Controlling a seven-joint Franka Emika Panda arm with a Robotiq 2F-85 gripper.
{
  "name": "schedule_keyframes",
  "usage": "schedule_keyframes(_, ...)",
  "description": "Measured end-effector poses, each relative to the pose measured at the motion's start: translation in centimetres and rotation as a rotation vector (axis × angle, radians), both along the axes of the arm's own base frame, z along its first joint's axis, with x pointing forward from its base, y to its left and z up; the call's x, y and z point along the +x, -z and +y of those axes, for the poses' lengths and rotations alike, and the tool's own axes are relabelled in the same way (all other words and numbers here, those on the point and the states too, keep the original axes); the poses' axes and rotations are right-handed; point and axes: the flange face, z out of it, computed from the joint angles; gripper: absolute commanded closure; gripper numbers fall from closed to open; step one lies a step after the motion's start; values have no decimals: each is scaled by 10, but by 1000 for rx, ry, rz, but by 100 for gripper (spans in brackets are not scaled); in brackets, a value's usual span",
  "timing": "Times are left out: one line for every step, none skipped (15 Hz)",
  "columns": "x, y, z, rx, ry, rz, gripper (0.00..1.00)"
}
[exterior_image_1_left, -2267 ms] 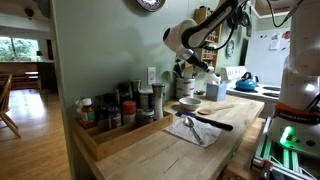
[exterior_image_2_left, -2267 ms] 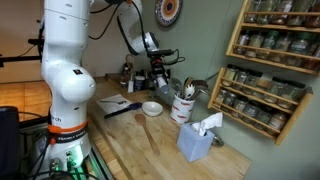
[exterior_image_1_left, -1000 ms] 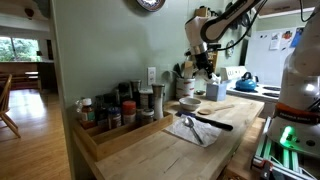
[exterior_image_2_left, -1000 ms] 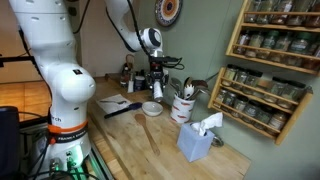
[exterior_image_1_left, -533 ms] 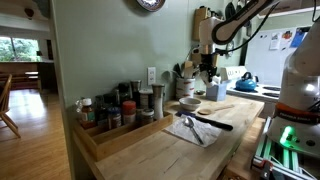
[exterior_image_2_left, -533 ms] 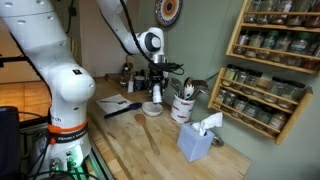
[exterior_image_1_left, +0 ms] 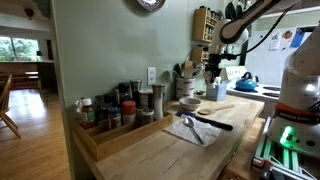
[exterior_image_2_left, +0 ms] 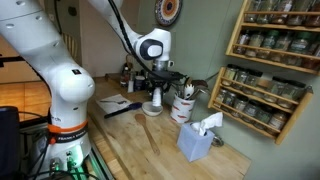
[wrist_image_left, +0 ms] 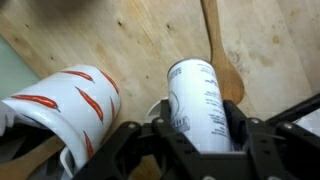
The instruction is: Pick up the salt shaker and put it inside the bowl
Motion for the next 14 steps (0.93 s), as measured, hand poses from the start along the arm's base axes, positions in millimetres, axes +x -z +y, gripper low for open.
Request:
schedule_keyframes(1,-1,-9,38,18,-19,70)
schedule_keyframes(2,-2,-18,65,32,-45,70)
schedule_keyframes(3,-2,-25,87,45,-70,70)
schedule_keyframes(3,-2,-33,107,55,-91,70)
schedule_keyframes(4,0,-39,124,63,-106,70)
schedule_keyframes(4,3,-45,135,62,-116,70)
schedule_keyframes(5,7,-49,142,54,-125,70)
schedule_keyframes(6,12,-51,147,41,-130,70)
schedule_keyframes(8,18,-52,154,25,-132,70)
schedule_keyframes(10,25,-51,162,9,-132,70)
schedule_keyframes(12,31,-50,169,-6,-134,70)
schedule_keyframes(13,38,-48,177,-18,-136,70)
schedule_keyframes(15,45,-46,185,-29,-136,70)
schedule_keyframes(16,52,-45,193,-36,-136,70)
